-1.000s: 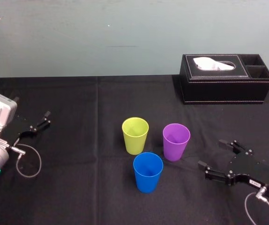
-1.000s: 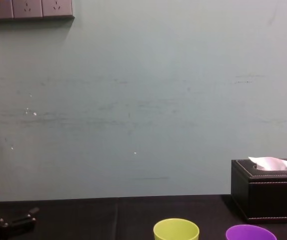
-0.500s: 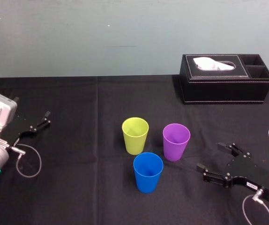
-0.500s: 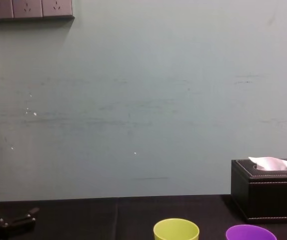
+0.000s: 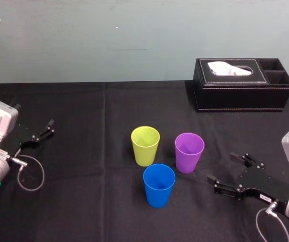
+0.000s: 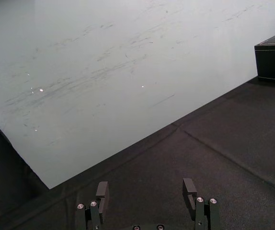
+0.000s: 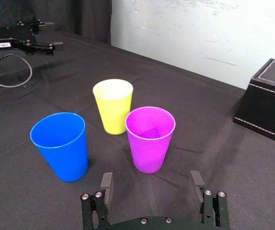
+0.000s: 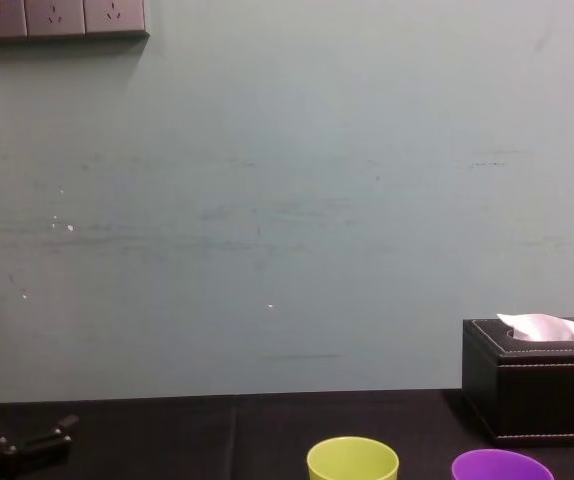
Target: Stack the three plastic cups sequentially using one hand.
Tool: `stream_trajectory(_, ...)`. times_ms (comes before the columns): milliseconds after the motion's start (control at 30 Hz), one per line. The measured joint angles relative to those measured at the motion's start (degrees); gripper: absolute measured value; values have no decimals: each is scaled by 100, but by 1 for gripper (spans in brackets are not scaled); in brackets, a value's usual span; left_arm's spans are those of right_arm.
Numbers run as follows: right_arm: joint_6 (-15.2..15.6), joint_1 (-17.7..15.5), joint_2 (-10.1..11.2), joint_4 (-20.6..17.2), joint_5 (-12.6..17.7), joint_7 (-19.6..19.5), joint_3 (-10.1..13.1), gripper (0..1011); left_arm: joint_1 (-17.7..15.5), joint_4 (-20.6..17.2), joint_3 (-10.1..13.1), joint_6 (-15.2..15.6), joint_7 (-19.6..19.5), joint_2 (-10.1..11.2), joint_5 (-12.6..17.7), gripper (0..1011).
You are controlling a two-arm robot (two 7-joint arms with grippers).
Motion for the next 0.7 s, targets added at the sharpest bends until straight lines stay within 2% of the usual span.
stream_trajectory(700,102,355,-239,146,-161,14,-275,1003,0,0,0,0,0,0,0,1010)
